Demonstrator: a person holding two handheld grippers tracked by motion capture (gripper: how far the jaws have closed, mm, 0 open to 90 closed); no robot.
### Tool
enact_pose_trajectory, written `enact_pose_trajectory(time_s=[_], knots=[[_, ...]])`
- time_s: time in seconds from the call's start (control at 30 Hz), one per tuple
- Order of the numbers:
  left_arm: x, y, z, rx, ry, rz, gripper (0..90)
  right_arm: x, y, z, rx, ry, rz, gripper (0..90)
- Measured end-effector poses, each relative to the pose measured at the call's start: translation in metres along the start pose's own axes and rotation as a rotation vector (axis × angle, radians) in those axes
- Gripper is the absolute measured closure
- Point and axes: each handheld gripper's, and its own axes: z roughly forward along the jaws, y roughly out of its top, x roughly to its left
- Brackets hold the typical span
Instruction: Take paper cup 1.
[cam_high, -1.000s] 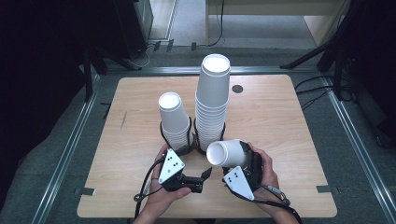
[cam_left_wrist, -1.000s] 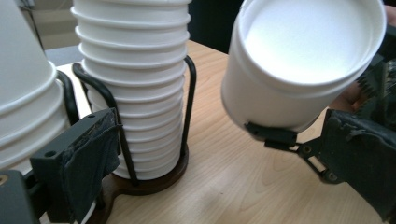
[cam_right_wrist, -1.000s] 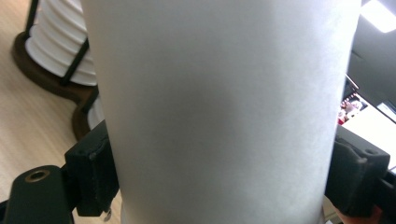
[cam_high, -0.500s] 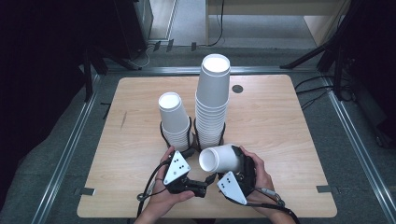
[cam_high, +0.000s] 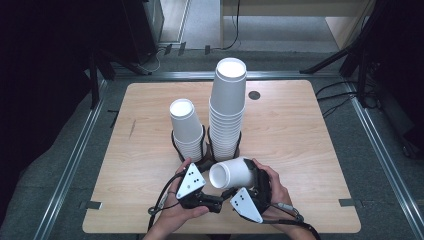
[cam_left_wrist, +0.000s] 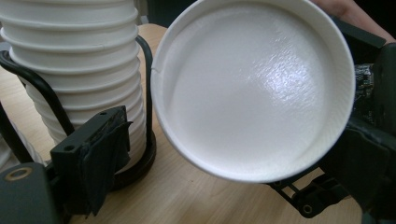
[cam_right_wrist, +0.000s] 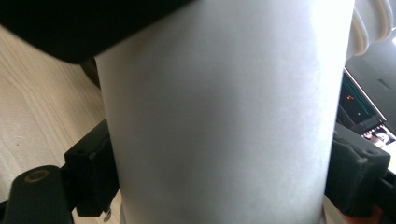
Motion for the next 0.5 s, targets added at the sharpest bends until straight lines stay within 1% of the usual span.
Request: enact_pose_trajectory(time_s=[0.07, 0.13, 0.37, 0.4, 0.43, 0.47, 0.5], knots=[[-0.0004, 0.0004, 0.0000, -0.003, -0.006, 0.003, 6.1, 0.0010, 0.0003, -0.0008, -0.009, 0.007, -0.001, 13.3], [-0.0011, 0.0010, 0.0002, -0.002, -0.015, 0.007, 6.4, 0.0024, 0.0006, -0.0017, -0.021, 0.020, -0.016, 13.3], [-0.0020, 0.0014, 0.0002, -0.003, -0.028, 0.005, 6.7, 0.0051, 0.0028, -0.0033, -0.045, 0.030, -0.049, 13.3], [-0.0015, 0.0013, -0.0008, -0.008, -0.037, 0.003, 9.1, 0.0063, 0.0034, -0.0039, -0.041, 0.033, -0.052, 13.2], [-0.0015, 0.0013, -0.0008, -0.008, -0.037, 0.003, 11.8, 0.0063, 0.0034, -0.0039, -0.041, 0.033, -0.052, 13.2], [-0.0014, 0.0013, -0.0015, -0.014, -0.043, 0.002, 11.8, 0.0061, 0.0036, -0.0036, -0.044, 0.031, -0.058, 13.1], [-0.0014, 0.0013, -0.0017, -0.016, -0.044, 0.001, 13.6, 0.0060, 0.0038, -0.0033, -0.044, 0.030, -0.059, 12.9]])
